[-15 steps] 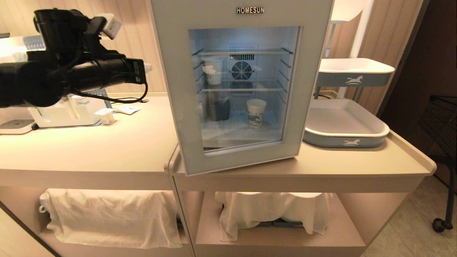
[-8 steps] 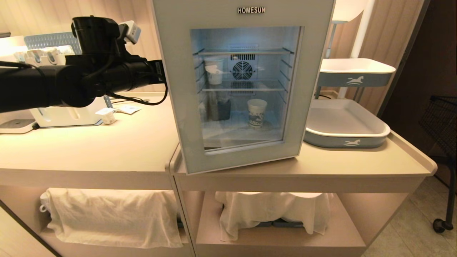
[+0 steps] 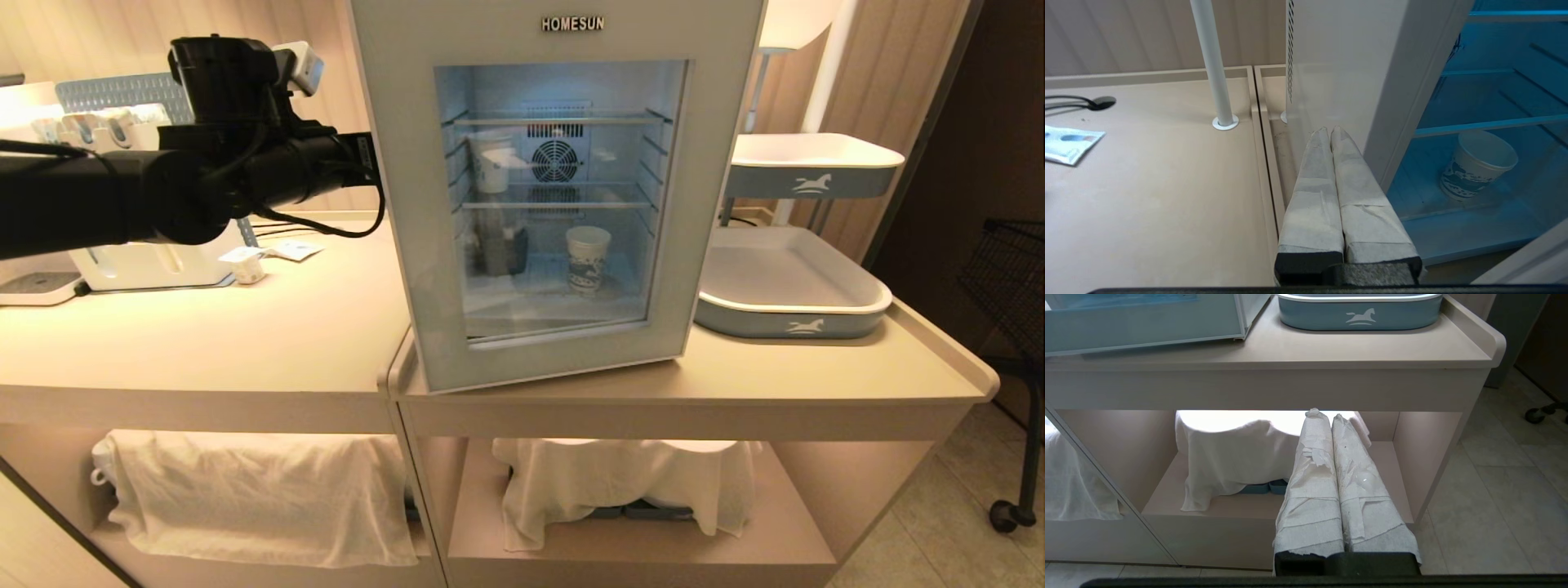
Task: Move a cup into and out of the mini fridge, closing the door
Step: Open the freezer door
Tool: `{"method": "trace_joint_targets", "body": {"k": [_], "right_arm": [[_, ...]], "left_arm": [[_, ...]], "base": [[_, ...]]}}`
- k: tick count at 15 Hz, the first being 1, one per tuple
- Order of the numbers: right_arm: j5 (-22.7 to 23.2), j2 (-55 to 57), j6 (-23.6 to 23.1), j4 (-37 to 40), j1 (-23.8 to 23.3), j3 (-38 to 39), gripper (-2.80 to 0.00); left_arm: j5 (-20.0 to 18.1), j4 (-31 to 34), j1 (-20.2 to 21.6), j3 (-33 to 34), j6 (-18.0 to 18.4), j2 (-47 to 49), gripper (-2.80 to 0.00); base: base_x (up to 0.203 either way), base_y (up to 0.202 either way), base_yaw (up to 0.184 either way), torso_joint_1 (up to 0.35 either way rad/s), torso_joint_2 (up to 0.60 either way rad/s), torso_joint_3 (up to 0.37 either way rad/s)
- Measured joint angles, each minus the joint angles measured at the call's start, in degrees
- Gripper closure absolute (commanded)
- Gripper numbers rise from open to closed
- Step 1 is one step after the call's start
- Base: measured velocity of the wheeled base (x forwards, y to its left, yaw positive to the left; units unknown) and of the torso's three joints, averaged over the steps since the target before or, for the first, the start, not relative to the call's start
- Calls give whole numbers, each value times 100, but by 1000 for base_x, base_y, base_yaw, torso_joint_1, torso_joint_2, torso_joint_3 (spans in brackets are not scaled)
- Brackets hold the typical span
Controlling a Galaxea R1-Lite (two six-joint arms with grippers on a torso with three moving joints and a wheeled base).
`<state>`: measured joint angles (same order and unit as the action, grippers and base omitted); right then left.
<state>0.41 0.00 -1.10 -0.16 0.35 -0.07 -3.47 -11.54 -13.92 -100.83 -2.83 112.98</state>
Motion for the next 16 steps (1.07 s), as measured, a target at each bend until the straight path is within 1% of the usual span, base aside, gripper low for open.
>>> {"method": "trace_joint_targets", "body": {"k": [2,6,9,11,12,13,16], "right_arm": [[-1,0,0,0,0,0,0],[0,0,-2,2,-2,-2,0],[-1,0,-2,1,-2,-2,0],[-4,0,-2,2,-6,-2,0],[0,0,0,1,0,-2,0],[-1,0,-2,2,0,-2,0],[0,0,-2,0,0,-2,0]], "left_arm": [[-11,-2,17,54,340,-19,0],[-56,9,118,277,691,-142,0],[-16,-92,173,213,861,-95,0],[-24,-154,227,185,1165,-52,0],[-47,-107,292,195,1404,-57,0],[-62,-88,347,229,1545,-61,0],[-18,-143,456,240,1648,-39,0]], "base": [[0,0,0,0,0,0],[0,0,0,0,0,0],[0,0,0,0,0,0],[0,0,0,0,0,0],[0,0,0,0,0,0],[0,0,0,0,0,0],[0,0,0,0,0,0]]}}
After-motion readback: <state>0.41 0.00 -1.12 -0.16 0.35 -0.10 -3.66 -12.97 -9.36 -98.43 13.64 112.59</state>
